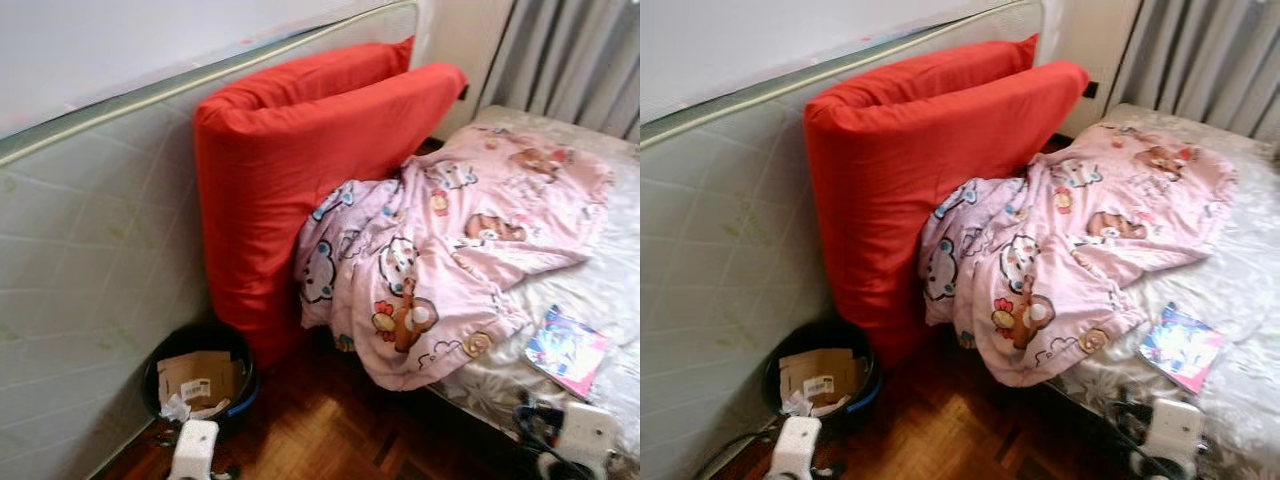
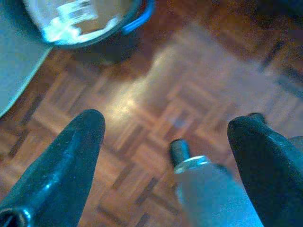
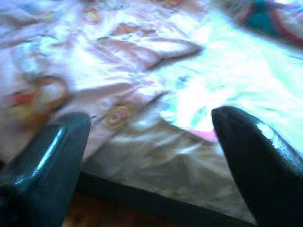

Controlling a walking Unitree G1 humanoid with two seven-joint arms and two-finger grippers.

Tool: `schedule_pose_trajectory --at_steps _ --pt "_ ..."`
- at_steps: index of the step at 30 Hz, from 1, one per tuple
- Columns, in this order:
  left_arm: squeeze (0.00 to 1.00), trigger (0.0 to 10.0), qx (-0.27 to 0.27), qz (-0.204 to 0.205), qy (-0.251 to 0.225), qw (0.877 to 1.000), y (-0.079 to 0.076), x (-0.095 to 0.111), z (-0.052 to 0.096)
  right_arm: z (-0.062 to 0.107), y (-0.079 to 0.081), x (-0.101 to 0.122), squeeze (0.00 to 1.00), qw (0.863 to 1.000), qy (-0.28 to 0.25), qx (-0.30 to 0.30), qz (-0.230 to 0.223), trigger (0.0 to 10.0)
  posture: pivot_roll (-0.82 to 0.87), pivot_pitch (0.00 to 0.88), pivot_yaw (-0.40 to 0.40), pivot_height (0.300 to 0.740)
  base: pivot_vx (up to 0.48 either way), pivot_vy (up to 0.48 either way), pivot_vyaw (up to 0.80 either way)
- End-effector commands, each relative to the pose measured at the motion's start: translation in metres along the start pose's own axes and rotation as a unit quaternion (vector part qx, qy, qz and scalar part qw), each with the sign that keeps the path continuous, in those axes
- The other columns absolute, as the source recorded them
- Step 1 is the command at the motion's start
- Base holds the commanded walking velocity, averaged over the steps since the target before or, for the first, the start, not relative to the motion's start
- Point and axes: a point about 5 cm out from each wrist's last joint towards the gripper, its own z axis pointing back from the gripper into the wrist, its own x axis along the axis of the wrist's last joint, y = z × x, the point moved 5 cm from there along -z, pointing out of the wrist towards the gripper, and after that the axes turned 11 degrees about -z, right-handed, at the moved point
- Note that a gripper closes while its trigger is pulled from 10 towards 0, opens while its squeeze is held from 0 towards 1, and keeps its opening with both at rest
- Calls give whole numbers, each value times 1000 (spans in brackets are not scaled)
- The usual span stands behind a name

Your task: Clean up the room

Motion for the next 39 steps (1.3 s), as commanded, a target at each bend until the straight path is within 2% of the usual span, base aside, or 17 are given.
schedule_pose_trajectory --at_steps 1,4,8,10,11,12,13,16,19,24,28,31,35,39 --pt "0 10000 7 -3 13 1000 6 -9 2 1 1 7 0 1000 -18 6 4 10000 -29 0 9 740 0 0 0" --pt "0 10000 8 -2 12 1000 5 -9 2 9 3 5 0 1000 -24 8 -3 10000 -18 0 -7 740 0 0 0" --pt "0 10000 12 2 11 1000 5 -10 2 29 6 -15 0 1000 5 10 -13 10000 -17 0 -16 740 0 0 0" --pt "0 10000 12 3 11 1000 5 -10 2 46 -1 -48 0 997 73 -6 -22 10000 -17 0 -13 740 0 0 0" --pt "0 10000 13 4 11 1000 5 -10 2 48 -3 -52 0 996 83 -13 -19 10000 -17 0 -13 740 0 0 0" --pt "0 10000 13 5 11 1000 5 -10 2 54 -8 -70 0 991 128 -28 -25 10000 -14 0 -11 740 0 0 0" --pt "0 10000 13 5 11 1000 5 -10 2 54 -8 -70 0 991 128 -28 -25 10000 -14 0 -11 740 0 0 0" --pt "0 10000 13 8 11 1000 4 -10 2 65 -13 -100 0 973 226 -43 -7 10000 -3 0 -10 740 0 0 0" --pt "0 10000 14 11 10 1000 3 -9 2 71 -16 -113 0 959 281 -39 16 10000 14 0 -17 740 0 0 0" --pt "0 10000 16 15 10 1000 4 -8 2 66 -15 -113 0 953 300 -35 7 10000 9 0 -11 740 0 0 0" --pt "0 10000 14 14 11 1000 4 -8 1 53 -4 -110 0 951 309 -23 -8 10000 1 0 -2 740 0 0 0" --pt "0 10000 14 14 11 1000 4 -8 1 50 2 -110 0 949 314 -14 -8 10000 6 0 -1 740 0 0 0" --pt "0 10000 14 16 11 1000 4 -8 1 50 15 -113 0 943 332 11 3 10000 12 0 -4 740 0 0 0" --pt "0 10000 15 18 12 1000 3 -8 1 57 26 -122 0 934 355 33 22 10000 10 0 -3 740 0 0 0"
